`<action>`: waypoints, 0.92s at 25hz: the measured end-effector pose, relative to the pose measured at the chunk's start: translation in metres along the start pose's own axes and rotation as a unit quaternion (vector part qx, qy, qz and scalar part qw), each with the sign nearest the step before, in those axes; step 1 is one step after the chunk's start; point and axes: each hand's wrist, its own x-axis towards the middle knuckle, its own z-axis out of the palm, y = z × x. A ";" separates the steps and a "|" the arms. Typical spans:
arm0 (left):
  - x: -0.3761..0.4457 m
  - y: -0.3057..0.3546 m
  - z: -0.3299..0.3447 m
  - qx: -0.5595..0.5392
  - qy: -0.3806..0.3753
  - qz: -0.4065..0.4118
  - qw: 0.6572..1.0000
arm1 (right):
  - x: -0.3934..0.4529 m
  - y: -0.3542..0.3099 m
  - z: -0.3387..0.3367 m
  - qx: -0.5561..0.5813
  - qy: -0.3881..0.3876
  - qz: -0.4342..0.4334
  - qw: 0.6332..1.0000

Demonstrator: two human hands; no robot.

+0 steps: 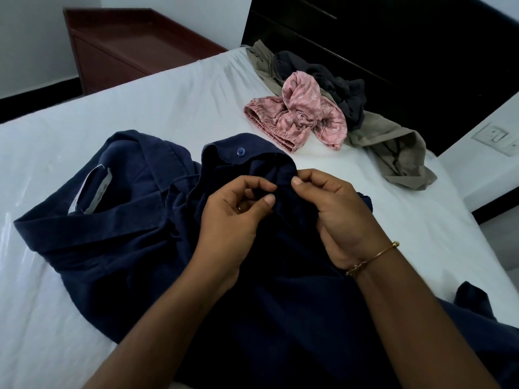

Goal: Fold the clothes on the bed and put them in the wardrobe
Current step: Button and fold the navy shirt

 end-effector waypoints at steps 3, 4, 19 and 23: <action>-0.001 -0.001 0.000 0.102 -0.040 0.053 0.993 | 0.000 -0.001 0.002 0.046 0.016 -0.001 0.999; -0.001 -0.002 0.000 0.125 -0.047 0.059 0.989 | 0.003 0.001 0.000 0.032 0.036 -0.016 0.999; 0.002 -0.001 -0.001 0.068 0.025 0.006 0.997 | 0.011 0.016 -0.002 -0.275 0.038 -0.189 0.942; 0.001 0.000 -0.002 0.118 0.032 0.049 0.991 | 0.009 0.013 -0.004 -0.249 0.023 -0.183 0.951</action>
